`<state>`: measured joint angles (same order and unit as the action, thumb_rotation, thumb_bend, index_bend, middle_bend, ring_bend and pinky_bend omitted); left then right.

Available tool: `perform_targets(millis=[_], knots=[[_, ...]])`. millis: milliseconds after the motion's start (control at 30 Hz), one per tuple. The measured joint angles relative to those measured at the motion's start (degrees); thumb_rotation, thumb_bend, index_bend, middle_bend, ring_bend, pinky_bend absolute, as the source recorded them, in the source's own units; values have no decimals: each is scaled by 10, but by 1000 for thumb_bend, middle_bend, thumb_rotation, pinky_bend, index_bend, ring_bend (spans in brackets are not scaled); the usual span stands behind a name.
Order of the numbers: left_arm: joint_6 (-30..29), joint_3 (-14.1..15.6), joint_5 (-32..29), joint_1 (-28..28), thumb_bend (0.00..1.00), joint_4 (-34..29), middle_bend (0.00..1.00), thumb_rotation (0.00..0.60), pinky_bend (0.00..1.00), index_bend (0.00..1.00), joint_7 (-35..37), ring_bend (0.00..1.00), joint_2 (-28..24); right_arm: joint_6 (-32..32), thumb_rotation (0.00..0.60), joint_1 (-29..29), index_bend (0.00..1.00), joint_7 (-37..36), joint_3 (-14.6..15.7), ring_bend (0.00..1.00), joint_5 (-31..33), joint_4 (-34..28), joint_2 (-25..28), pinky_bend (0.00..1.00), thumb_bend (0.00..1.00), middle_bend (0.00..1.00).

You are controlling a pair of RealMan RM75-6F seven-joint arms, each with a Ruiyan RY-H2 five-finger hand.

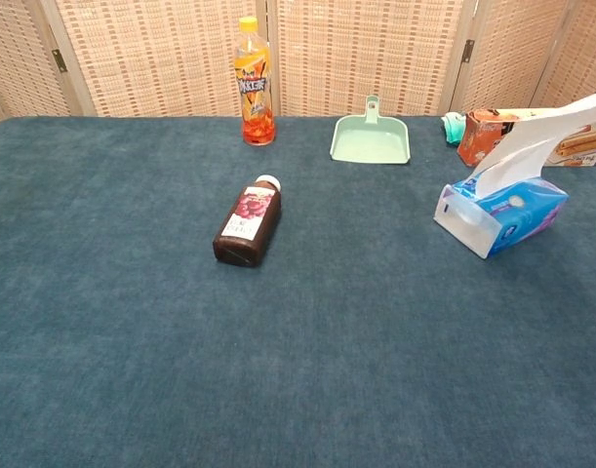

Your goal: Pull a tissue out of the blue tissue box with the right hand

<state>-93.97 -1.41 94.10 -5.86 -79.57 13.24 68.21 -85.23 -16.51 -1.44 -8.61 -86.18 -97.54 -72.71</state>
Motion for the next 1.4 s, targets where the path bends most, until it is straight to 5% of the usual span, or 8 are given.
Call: perform_targets(millis=[233,500,567,700,767,1033,1400], knots=[[0,1,3,0,257,-1,0,600,115,0,-5,0,1,-32,600,49,700,-36,79,108,-80,2,25,0,468,510],[2,2,4,-1,257,-1,0,600,115,0,-9,0,3,30,600,52,689,-29,98,69,-57,45,4,0,437,441],[3,2,3,-1,257,0,0,600,115,0,-10,0,3,44,600,50,581,-22,101,25,-52,53,2,0,398,350],[3,2,4,-1,256,0,0,600,115,0,-11,0,4,53,600,50,103,2,104,0,-48,51,5,0,257,54],[2,2,5,-1,256,1,0,600,115,0,-12,0,4,54,600,51,1,23,105,0,-48,48,8,0,197,0],[3,3,6,-2,257,2,0,600,115,0,-13,0,6,29,600,71,0,74,102,0,-44,20,23,0,36,0],[1,7,6,4,256,4,0,600,115,0,-16,0,17,0,600,90,0,99,79,0,-19,3,31,0,37,0]])
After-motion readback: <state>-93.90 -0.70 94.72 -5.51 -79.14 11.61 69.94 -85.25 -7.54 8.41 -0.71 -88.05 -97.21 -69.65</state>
